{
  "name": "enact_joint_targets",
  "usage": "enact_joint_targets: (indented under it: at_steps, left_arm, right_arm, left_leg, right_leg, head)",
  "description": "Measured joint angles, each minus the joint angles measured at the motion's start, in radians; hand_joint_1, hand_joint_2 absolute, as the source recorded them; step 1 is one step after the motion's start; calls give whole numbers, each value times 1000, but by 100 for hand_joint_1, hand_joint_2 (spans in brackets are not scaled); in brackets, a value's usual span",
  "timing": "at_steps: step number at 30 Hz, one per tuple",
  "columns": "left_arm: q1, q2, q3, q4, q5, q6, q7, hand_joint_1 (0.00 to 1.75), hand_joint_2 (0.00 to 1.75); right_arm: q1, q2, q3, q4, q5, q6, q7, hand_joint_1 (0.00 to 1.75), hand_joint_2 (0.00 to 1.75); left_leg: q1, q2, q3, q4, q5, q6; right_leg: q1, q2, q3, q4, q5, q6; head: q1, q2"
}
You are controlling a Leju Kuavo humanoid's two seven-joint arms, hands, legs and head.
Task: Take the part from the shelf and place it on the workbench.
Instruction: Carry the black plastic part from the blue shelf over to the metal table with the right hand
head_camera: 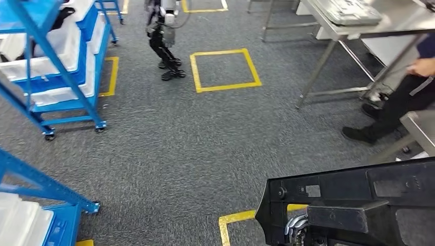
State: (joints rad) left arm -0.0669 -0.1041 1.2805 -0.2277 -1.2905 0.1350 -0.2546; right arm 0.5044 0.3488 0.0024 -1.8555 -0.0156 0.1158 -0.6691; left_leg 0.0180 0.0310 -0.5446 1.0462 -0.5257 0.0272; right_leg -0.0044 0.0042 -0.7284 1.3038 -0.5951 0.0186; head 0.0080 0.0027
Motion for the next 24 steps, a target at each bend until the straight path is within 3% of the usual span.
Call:
enact_joint_targets:
  at_steps: [1, 2, 4, 6, 8, 9, 11, 13, 15, 16, 18, 20, 22, 24]
  left_arm:
    - [1, 0, -1, 0, 0, 0, 0, 0, 175]
    - [1, 0, -1, 0, 0, 0, 0, 0, 175]
    - [0, 0, -2, 0, 0, 0, 0, 0, 175]
    - [-2, -2, -3, 0, -2, 0, 0, 0, 175]
    - [-5, -2, -4, 0, -6, 0, 0, 0, 175]
    - [-7, -2, -5, 0, -8, 0, -1, 0, 175]
    - [-10, -2, -7, 0, -9, 0, -1, 0, 175]
    - [-7, -2, -8, 0, -9, 1, 1, 0, 175]
    - [0, -1, -8, 0, -6, 0, 5, 0, 175]
    - [3, 2, -8, 0, -3, -1, 7, 0, 175]
    - [4, 9, -7, 0, 5, -8, 11, 0, 175]
    - [4, 17, -6, 0, 14, -16, 14, 0, 175]
    - [4, 23, -3, 0, 21, -25, 18, 0, 175]
    - [3, 27, -2, 0, 27, -31, 19, 0, 175]
  right_arm:
    - [1, 0, -1, 0, 0, 0, 0, 175, 175]
    - [2, 0, -1, 0, 0, -1, 0, 175, 175]
    - [2, 0, -2, -1, 0, 0, 0, 175, 175]
    - [1, 0, -2, -3, 0, 0, 0, 175, 175]
    - [2, 0, -3, -5, 0, 0, 0, 175, 175]
    - [4, 0, -3, -6, 0, 0, 0, 175, 175]
    - [4, 2, -4, -7, -1, 0, 0, 175, 175]
    - [0, 4, -5, -6, -2, 0, 0, 175, 175]
    - [-2, 6, -4, -3, 1, -5, 0, 175, 175]
    - [-2, 6, -3, -1, 5, -9, 0, 175, 175]
    - [-4, 6, 3, 6, 21, -17, 0, 175, 175]
    - [-12, 6, 9, 17, 41, -24, 0, 175, 175]
    - [-23, 3, 14, 33, 56, -31, -2, 175, 175]
    - [-32, -2, 19, 49, 64, -39, -2, 175, 175]
  left_leg:
    - [-1, 16, 3, 0, -3, 0]
    - [-3, 31, 8, 0, -7, 0]
    - [-5, 55, 21, -4, -15, -3]
    - [-7, 75, 31, -11, -22, -11]
    - [-8, 98, 44, -21, -27, -20]
    - [-7, 96, 52, -21, -30, -25]
    - [-6, 47, 45, 18, -56, -31]
    - [-3, -11, -14, 134, -111, -34]
    - [-3, -23, -82, 239, -139, -37]
    - [-3, -23, -97, 246, -123, -38]
    - [-1, -37, -75, 154, -41, -39]
    - [1, -83, -35, 44, 12, -36]
    - [-1, -109, -21, 9, 13, -29]
    - [-1, -91, -17, 2, 16, -19]
  right_leg:
    - [0, -2, -5, 0, 16, -2]
    - [2, -8, 12, -38, 48, -6]
    - [15, -50, 77, -167, 107, -23]
    - [31, -84, 115, -242, 121, -39]
    - [37, -70, 120, -255, 116, -49]
    - [34, -58, 126, -265, 120, -53]
    - [24, -34, 145, -287, 127, -60]
    - [18, -10, 155, -294, 128, -67]
    - [17, 22, 157, -290, 124, -69]
    - [17, 40, 159, -287, 121, -68]
    - [14, 71, 163, -276, 110, -62]
    - [12, 97, 163, -260, 98, -51]
    - [10, 117, 156, -251, 93, -40]
    - [7, 133, 151, -251, 93, -32]
  head:
    - [0, 0]
    - [0, 0]
    - [0, 0]
    - [0, 0]
    - [-1, 0]
    - [-1, 0]
    - [-1, 0]
    - [-1, 0]
    - [-2, 0]
    - [-2, 0]
    - [-2, 0]
    - [-1, 0]
    - [-1, 0]
    - [-1, 0]
